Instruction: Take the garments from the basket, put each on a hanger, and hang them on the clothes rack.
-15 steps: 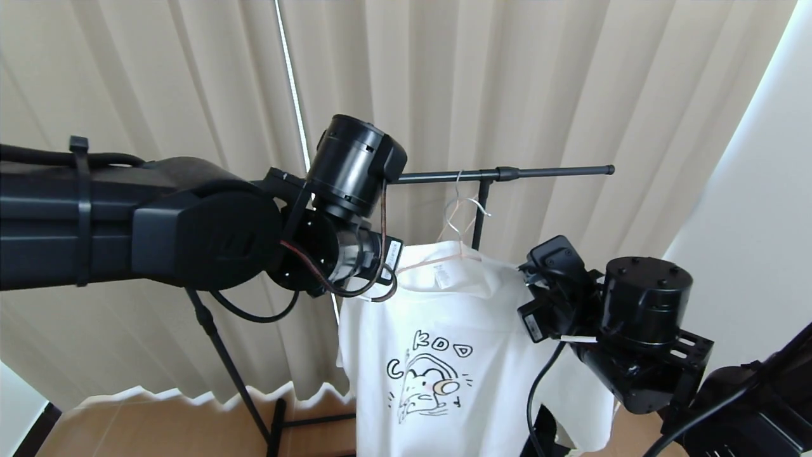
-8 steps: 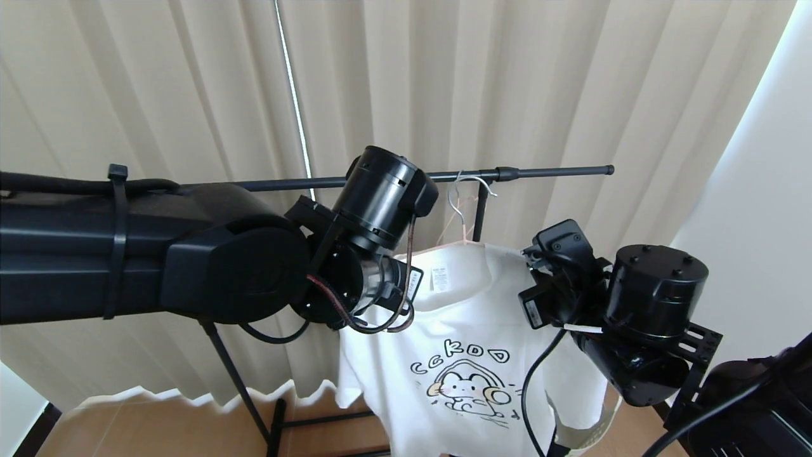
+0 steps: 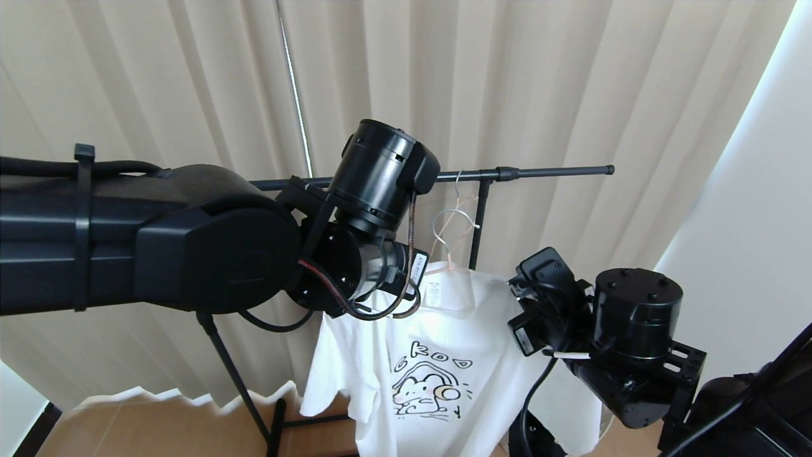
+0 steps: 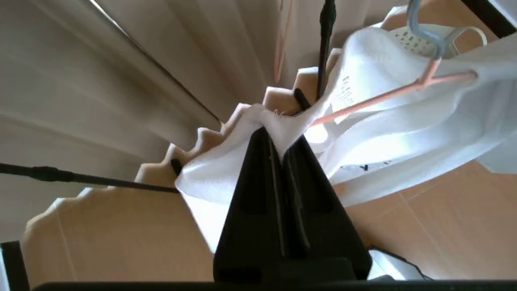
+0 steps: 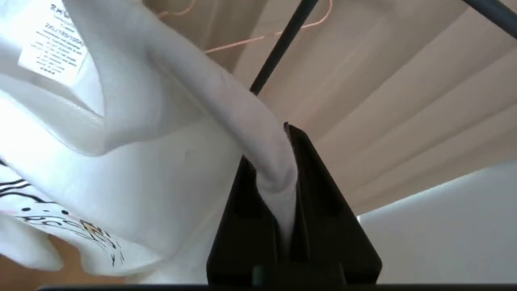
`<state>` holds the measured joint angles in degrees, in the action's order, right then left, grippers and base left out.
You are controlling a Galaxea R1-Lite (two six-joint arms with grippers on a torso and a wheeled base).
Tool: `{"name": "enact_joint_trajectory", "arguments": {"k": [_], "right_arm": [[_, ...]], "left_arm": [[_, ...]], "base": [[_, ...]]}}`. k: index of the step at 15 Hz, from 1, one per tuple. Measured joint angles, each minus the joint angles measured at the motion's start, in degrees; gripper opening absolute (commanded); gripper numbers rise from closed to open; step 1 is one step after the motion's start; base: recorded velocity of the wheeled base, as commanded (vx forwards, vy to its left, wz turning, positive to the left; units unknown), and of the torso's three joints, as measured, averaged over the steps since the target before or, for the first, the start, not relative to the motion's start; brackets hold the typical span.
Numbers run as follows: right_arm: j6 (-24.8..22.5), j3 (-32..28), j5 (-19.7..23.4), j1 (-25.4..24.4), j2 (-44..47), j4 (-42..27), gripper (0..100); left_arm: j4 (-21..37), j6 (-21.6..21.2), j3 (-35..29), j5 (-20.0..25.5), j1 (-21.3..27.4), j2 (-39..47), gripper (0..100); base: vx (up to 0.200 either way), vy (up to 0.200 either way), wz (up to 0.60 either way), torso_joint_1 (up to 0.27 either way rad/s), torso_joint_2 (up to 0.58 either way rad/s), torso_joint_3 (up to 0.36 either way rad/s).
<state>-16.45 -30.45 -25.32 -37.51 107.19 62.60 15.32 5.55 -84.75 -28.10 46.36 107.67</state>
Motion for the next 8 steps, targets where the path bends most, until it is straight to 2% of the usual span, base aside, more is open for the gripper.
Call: {"name": "enact_joint_trajectory", "arguments": {"k": [1,2,5,8], "right_arm": [[-0.17,0.80,2.50,-0.09,-0.88,-0.20,0],[-0.17,1.05,2.96,-0.11,-1.33,-0.17,0],[0.50,0.57,2.55,-0.72,0.00,0.11,0],[3.94,-1.16,1.67,-2.69,3.91,0.11,0]], "left_arm": [[0.02,-0.02,-0.22,-0.01,-0.17,-0.01,0],[0.00,-0.02,-0.76,-0.01,0.02,-0.06,0],[0.22,-0.02,-2.76,0.00,1.38,-0.32,0],[0.40,-0.02,-3.73,-0.01,3.47,-1.06,0]], "base": [[0.000,0.000,0.00,0.000,0.00,0.000],[0.000,0.000,0.00,0.000,0.00,0.000],[0.000,0.000,0.00,0.000,0.00,0.000],[0.000,0.000,0.00,0.000,0.00,0.000]]}}
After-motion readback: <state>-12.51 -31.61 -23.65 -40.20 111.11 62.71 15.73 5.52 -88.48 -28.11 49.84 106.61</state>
